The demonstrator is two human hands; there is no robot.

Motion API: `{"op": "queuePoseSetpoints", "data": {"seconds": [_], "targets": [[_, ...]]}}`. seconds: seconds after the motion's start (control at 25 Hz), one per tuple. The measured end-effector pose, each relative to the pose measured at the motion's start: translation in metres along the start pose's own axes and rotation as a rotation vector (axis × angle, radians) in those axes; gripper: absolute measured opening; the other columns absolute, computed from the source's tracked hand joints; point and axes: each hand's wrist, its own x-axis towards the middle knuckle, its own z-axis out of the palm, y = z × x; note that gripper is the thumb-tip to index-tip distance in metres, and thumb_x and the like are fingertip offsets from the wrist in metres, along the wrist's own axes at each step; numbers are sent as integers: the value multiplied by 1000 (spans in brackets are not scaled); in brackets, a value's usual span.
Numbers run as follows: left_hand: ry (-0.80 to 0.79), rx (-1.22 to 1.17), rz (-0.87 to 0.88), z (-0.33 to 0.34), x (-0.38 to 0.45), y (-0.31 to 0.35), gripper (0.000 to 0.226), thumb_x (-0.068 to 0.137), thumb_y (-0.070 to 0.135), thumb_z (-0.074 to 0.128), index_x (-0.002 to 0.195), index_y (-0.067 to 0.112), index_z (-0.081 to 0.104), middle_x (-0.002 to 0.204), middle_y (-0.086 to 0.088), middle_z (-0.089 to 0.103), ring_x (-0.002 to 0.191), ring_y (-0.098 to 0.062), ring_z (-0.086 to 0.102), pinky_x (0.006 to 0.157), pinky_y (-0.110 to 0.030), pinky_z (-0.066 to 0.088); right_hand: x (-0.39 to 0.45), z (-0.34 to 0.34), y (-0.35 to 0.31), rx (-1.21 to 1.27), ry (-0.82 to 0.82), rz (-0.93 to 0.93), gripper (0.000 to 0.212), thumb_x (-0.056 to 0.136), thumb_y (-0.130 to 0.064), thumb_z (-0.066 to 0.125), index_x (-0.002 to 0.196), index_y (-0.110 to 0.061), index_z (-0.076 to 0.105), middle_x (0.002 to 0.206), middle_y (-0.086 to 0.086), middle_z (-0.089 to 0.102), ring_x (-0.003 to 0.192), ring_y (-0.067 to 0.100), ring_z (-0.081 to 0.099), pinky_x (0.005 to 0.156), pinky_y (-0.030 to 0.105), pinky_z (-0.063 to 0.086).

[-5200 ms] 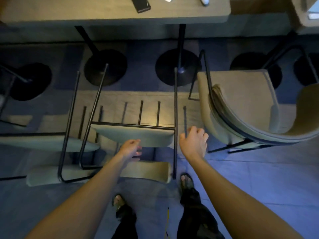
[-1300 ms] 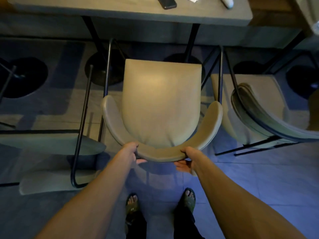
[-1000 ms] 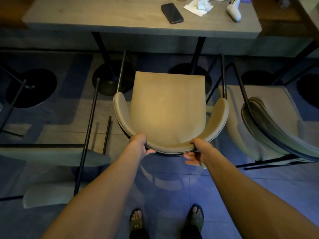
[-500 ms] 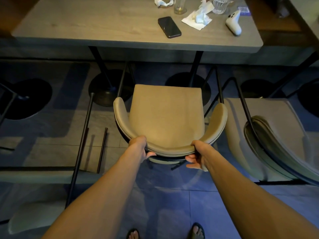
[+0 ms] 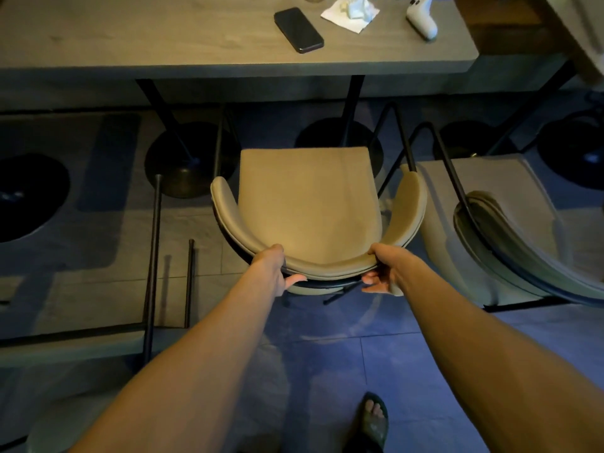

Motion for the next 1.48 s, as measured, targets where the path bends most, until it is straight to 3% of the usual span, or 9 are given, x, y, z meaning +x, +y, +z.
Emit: {"op": "queuePoseSetpoints", "data": {"seconds": [0.08, 0.16, 0.44, 0.64, 0.76, 0.96, 1.16, 1.36, 1.48], "targets": [[-7, 4, -79, -4, -3, 1, 30, 95, 23, 57, 120, 7, 49, 141, -4, 51, 109, -32, 56, 89, -36, 56, -1, 1, -1, -13, 9, 2, 20, 95, -20, 41, 83, -7, 51, 33, 6, 47, 36, 20, 48, 61, 40, 57], [1, 6, -134, -9, -6, 5, 31, 93, 25, 61, 117, 9, 49, 140, -4, 51, 125, -34, 51, 92, -34, 55, -1, 4, 1, -7, 31, 4, 21, 94, -20, 40, 79, -8, 50, 34, 6, 45, 41, 20, 46, 68, 42, 58], [-109, 111, -102, -22, -8, 11, 52, 93, 33, 61, 139, 16, 44, 151, -6, 33, 106, -40, 56, 82, -39, 60, -2, 17, 8, 63, 210, -50, 15, 85, -27, 42, 84, -14, 50, 53, 5, 46, 45, 19, 47, 71, 36, 54], [-214, 327, -80, -77, -7, 19, 56, 83, 40, 72, 126, 8, 54, 126, -10, 57, 117, -27, 58, 70, -37, 61, -30, 66, 42, -57, 494, -137, 73, 90, -67, 31, 106, -1, 58, 72, 11, 63, 80, 29, 67, 89, 44, 54], [-230, 327, 16, -137, -3, 30, 37, 96, 31, 55, 125, 7, 56, 115, -6, 59, 114, -26, 59, 73, -35, 55, -62, 131, 74, -159, 326, -183, 82, 86, -76, 24, 94, -2, 60, 69, 11, 68, 84, 27, 69, 89, 45, 53], [-126, 310, 175, -285, 18, 63, 22, 101, 28, 44, 87, 17, 56, 95, -1, 60, 80, -14, 58, 72, -31, 48, -95, 268, 110, -156, -46, -300, 42, 100, -39, 42, 99, -2, 62, 71, 6, 64, 71, 24, 64, 74, 40, 52], [-9, 373, 174, -442, 70, 66, 18, 101, 30, 43, 104, 18, 56, 112, -4, 60, 94, -17, 59, 66, -27, 47, -140, 399, 145, -115, -228, -328, 23, 102, -26, 42, 103, -9, 57, 82, 8, 63, 69, 14, 60, 60, 23, 49], [13, 461, 103, -570, 141, 51, 36, 102, 29, 41, 130, 9, 51, 107, -4, 58, 76, -11, 56, 58, -25, 43, -118, 517, 203, -139, -208, -228, 18, 102, -27, 42, 102, -13, 52, 73, 4, 61, 62, 17, 59, 60, 23, 43], [53, 468, 10, -636, 205, 19, 38, 102, 29, 42, 131, 7, 51, 104, -3, 60, 86, -17, 60, 58, -25, 44, -71, 571, 252, -160, -170, -109, 21, 99, -30, 47, 103, -12, 57, 78, 5, 65, 69, 19, 63, 75, 32, 52]]}}
